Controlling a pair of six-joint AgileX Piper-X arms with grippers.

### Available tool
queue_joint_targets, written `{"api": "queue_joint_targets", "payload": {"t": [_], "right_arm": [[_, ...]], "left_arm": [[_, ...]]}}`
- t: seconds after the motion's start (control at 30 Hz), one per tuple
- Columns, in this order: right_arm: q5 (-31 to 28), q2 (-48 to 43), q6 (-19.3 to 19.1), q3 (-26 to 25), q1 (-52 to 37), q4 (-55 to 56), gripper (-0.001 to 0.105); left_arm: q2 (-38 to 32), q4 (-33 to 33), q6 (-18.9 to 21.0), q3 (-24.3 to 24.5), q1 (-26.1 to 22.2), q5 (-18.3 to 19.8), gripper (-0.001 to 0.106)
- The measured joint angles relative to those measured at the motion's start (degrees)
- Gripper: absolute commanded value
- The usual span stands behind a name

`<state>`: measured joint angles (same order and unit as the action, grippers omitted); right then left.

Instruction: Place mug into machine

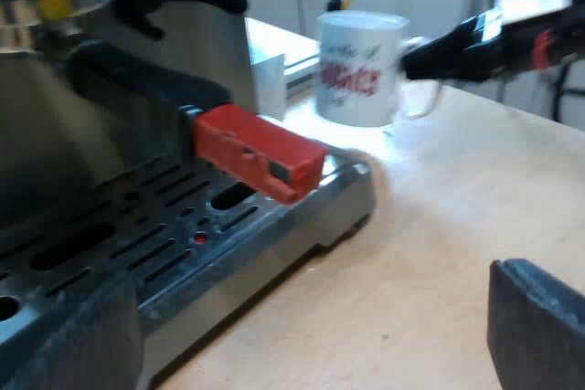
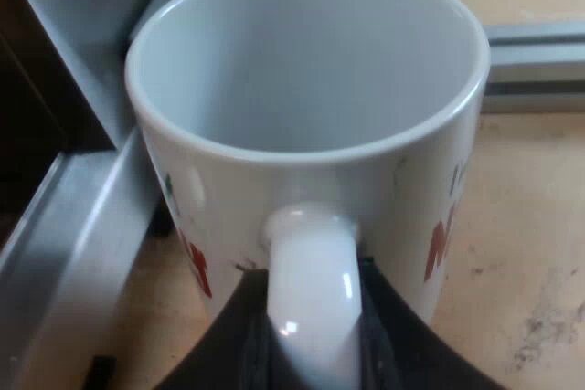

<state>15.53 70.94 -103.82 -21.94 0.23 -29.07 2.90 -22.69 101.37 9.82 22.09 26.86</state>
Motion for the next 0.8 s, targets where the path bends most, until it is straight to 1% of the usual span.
{"api": "queue_joint_targets", "payload": {"t": [0.07,0.1,0.17,0.2,0.23,0.3,0.37,0.4,0.43,0.5,0.53,0.6,0.63,0.7,0.73,0.8], "right_arm": [[0.0,-5.9,-1.5,0.0,0.0,5.1,0.0],[0.0,-10.4,-2.0,0.0,0.0,8.3,0.0],[0.0,-13.7,-2.1,0.0,0.1,11.1,0.0],[0.0,-17.3,-2.1,0.0,0.5,14.5,0.0],[0.0,-20.5,-2.6,0.0,1.0,17.2,0.0],[-0.2,-23.7,-4.0,0.0,2.2,20.4,0.0],[-0.7,-28.7,-5.4,0.1,5.9,26.6,0.0],[-1.6,-31.4,-5.7,0.3,8.9,29.6,0.0],[-2.2,-32.9,-5.9,0.3,10.5,31.2,0.0],[-4.8,-37.0,-6.0,0.3,16.5,35.7,0.0],[-5.7,-37.6,-6.0,0.3,18.2,36.3,0.0],[-9.3,-38.6,-5.5,0.3,24.2,38.6,0.0],[-10.2,-38.6,-4.9,0.3,25.9,38.9,0.0],[-14.0,-38.4,-3.7,0.5,32.4,39.2,0.0],[-15.1,-38.2,-3.5,0.4,34.0,39.1,0.0],[-20.2,-36.8,-2.6,0.4,39.7,38.8,0.0]], "left_arm": [[0.0,0.0,0.0,0.0,0.0,-1.8,0.078],[0.0,0.0,0.0,0.0,0.0,-2.1,0.078],[0.0,0.0,0.0,0.0,0.0,-2.7,0.078],[0.0,0.0,0.0,0.0,0.0,-3.1,0.078],[0.0,0.0,0.0,0.0,0.0,-4.5,0.078],[0.0,0.0,0.0,0.0,0.0,-5.0,0.078],[0.0,0.0,0.0,0.0,0.0,-7.5,0.078],[0.0,0.1,0.0,-0.2,0.0,-8.7,0.078],[0.0,0.1,0.0,-0.3,0.0,-9.0,0.078],[0.0,-0.1,-0.3,-0.8,0.0,-11.0,0.078],[0.0,-0.1,-0.7,-0.8,0.0,-11.5,0.078],[0.2,0.1,-4.7,-1.0,0.0,-13.8,0.078],[0.4,0.1,-5.7,-1.1,0.0,-14.4,0.078],[1.4,0.1,-6.8,-2.2,0.0,-16.7,0.078],[1.7,0.1,-6.9,-2.4,0.0,-16.8,0.078],[3.8,0.9,-7.2,-2.9,0.0,-17.2,0.078]]}}
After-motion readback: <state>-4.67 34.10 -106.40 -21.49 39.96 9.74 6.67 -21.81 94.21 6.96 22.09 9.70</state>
